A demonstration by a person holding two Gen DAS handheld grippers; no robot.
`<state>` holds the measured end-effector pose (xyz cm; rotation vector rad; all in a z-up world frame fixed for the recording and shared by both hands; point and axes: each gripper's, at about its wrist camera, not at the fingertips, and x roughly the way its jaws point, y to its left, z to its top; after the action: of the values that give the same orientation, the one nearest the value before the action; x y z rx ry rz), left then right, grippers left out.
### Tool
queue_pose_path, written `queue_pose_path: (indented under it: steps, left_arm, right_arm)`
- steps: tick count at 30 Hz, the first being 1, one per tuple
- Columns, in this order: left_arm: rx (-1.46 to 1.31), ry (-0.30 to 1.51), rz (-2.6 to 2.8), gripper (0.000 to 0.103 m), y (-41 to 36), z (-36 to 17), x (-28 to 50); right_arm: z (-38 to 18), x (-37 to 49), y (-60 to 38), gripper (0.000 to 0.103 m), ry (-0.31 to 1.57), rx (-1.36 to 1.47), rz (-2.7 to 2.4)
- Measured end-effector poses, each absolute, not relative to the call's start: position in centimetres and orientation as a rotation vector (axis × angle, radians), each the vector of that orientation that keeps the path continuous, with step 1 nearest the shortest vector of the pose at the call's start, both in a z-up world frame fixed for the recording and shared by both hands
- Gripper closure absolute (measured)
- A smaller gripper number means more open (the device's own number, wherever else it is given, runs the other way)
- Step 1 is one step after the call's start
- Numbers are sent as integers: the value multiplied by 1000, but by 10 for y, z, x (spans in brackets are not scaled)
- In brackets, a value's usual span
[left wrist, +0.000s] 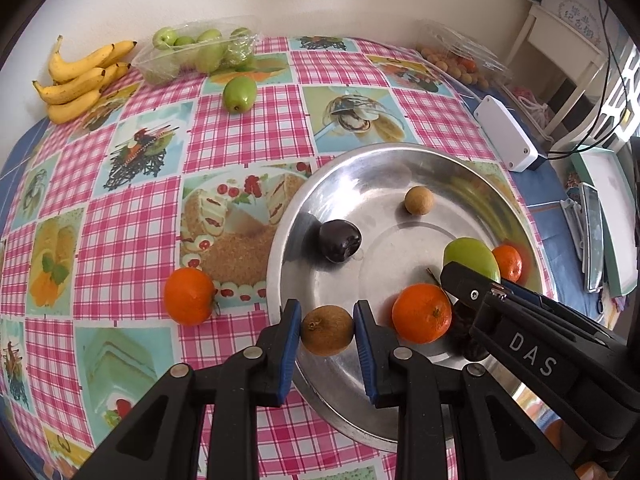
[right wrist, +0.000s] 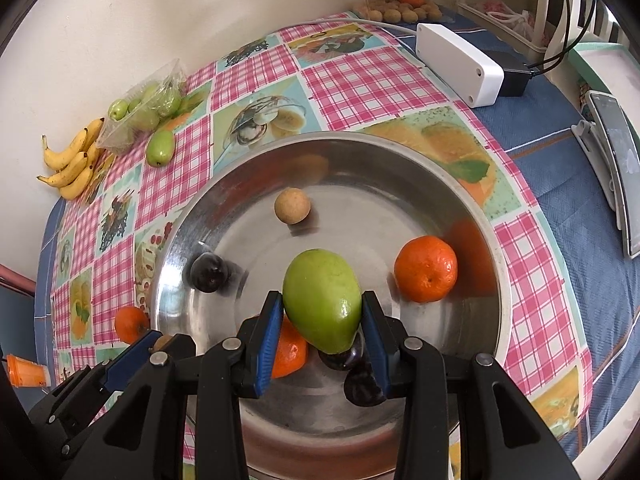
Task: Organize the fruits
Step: 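Open the left tool to drop the kiwi into the bowl while the right tool holds the pear above it, then lower the green pear into the bowl and open the right tool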
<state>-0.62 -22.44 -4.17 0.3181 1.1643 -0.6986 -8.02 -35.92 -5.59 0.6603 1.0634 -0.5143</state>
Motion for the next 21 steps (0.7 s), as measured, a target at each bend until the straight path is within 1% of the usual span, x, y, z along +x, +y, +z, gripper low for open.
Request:
queue_pose_path:
  steps: [3,7,12,16,21]
  left_arm:
    - [319,1172,-696,71,-224,-42,-6]
    - [316,1167,-701,60,-224,-39,-6]
    - [293,1157,-709,60,-221,-27,-5]
    - [266,1146,-698,56,-214,-17,0]
    - [238,1148,-646,55,-200,-12,12]
  right_arm:
    - [-58,-80,-360,61,1068,664,-512]
    - [-52,-78,-358,61,1059,635,-515]
    - [-38,-80,-354,61,1034,606,-511]
    - [-20,-84,-350,61,992,581,-512]
    - [-7,-87,-346,61,983,558,-516]
